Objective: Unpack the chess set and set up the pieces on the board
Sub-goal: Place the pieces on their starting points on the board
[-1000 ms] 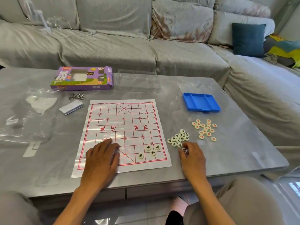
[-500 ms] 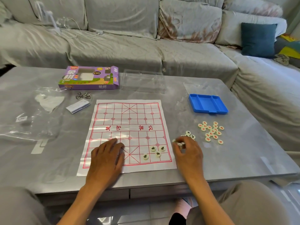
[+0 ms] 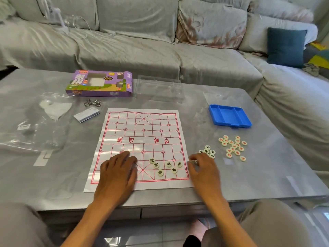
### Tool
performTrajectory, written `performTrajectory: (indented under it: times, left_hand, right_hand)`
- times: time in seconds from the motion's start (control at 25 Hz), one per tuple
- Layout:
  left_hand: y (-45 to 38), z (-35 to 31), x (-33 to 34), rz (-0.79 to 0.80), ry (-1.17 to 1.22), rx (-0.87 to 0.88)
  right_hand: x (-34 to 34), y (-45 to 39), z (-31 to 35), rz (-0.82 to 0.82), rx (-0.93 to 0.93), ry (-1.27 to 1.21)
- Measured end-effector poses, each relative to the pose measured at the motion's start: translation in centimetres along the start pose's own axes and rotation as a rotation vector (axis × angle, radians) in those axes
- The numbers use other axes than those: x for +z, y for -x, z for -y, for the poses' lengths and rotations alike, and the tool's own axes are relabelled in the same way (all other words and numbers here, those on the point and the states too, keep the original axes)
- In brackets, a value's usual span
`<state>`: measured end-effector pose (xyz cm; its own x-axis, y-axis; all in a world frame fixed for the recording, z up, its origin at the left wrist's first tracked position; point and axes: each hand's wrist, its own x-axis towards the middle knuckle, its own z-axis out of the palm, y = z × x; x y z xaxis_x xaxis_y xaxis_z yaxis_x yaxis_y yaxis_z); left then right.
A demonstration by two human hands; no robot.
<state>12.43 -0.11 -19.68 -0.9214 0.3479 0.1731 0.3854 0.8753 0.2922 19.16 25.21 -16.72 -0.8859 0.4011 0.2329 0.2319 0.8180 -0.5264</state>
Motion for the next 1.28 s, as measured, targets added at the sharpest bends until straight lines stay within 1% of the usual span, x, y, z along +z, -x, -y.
performTrajectory:
  times: [0.04,0.12,0.24,0.44,0.6,0.64,0.72,0.76,0.8,0.88,1.0,1.08,1.16,1.24,1.28]
  left_hand:
    - [0.0,0.0,0.1,0.001,-0.003,0.002]
    - [0.0,0.1,0.2,0.003,-0.004,0.002]
    - [0.0,0.1,0.2,0.008,-0.004,0.005]
    - [0.0,0.1,0.2,0.009,-0.004,-0.001]
    - [0.1,0.1,0.1,-0.005,0.008,0.002]
    - [0.0,0.1,0.1,-0.006,0.004,0.002]
    - [0.0,-0.1,0.1,-0.012,0.001,0.002]
    - [0.0,-0.1,0.1,-0.014,0.001,0.001]
    - [0.0,-0.1,0.1,-0.012,0.0,-0.001]
    - [0.1,0.0,0.2,0.004,-0.002,-0.005]
    - [0.2,0.2,0.3,0.009,-0.005,-0.012]
    - [0.2,0.3,0.3,0.014,-0.002,-0.008]
    - [0.1,0.3,0.4,0.015,0.007,-0.007]
    - [0.0,0.3,0.5,0.004,0.007,-0.004]
    - [0.0,0.3,0.5,-0.002,0.005,-0.002]
  right_hand:
    - [-0.7,-0.1,-1.6,0.012,0.045,0.04]
    - [-0.8,-0.5,-3.2,0.045,0.047,0.092]
    - [0.1,-1.1,-2.6,0.056,-0.005,0.089]
    - [0.9,-3.1,-2.3,0.106,0.0,0.062]
    - [0.9,-3.9,-2.1,0.127,-0.007,0.125]
    - [0.6,-4.0,-1.9,0.114,0.009,0.13]
    - [0.2,-3.7,-0.9,0.026,0.027,0.06]
    - [0.4,-3.6,0.2,-0.01,-0.006,0.001]
    - [0.9,-3.4,1.6,-0.008,-0.068,-0.036]
    - [2.5,-2.9,4.8,0.083,-0.187,-0.013]
    - [4.6,-2.8,7.5,0.211,-0.173,0.057]
    - [4.5,-2.9,6.8,0.223,-0.188,0.054]
    - [3.0,-3.3,4.6,0.135,-0.183,0.028]
    - [0.8,-4.3,0.9,0.04,-0.062,0.074]
    - [-0.3,-4.7,-0.9,0.054,0.006,0.113]
